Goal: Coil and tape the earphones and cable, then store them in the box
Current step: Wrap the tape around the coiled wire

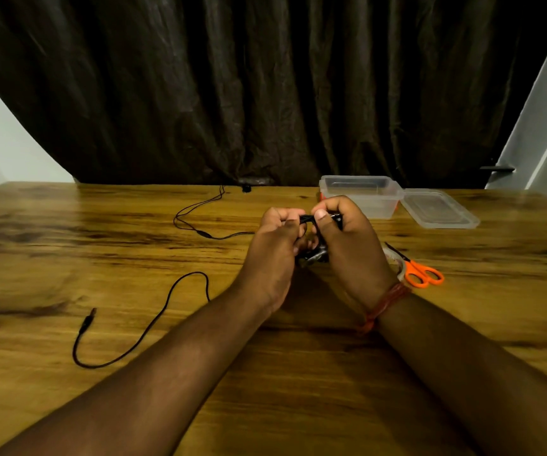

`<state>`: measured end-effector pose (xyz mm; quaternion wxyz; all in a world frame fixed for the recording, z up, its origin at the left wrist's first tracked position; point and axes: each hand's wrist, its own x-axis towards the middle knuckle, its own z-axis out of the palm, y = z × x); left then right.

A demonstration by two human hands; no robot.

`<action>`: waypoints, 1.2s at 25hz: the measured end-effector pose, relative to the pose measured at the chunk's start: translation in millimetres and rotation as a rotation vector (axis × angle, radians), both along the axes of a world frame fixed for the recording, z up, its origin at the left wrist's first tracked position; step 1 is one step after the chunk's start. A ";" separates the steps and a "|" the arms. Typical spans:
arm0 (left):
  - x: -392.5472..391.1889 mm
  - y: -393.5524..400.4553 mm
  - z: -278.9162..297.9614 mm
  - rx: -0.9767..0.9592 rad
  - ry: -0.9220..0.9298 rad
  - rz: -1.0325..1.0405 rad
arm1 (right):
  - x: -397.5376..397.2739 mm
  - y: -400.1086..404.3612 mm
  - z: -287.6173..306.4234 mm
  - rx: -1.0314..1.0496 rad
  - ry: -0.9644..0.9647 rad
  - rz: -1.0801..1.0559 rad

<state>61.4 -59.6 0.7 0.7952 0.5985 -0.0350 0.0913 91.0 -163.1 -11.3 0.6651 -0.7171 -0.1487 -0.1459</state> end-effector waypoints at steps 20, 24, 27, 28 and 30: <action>7.4 10.2 1.4 -0.168 -0.007 -0.073 | -0.2 -9.5 8.8 0.160 0.114 0.120; 10.2 20.1 4.6 -0.246 -0.032 0.002 | -0.3 -11.6 11.4 0.337 0.194 0.301; 10.4 21.0 3.6 -0.193 -0.059 0.042 | 1.8 -12.6 7.2 0.231 0.122 0.298; 11.5 20.6 2.5 -0.159 -0.065 0.054 | 1.7 -12.0 5.8 0.190 0.093 0.281; 12.6 18.7 0.7 -0.087 -0.085 0.057 | 1.5 -10.9 4.8 0.141 0.065 0.232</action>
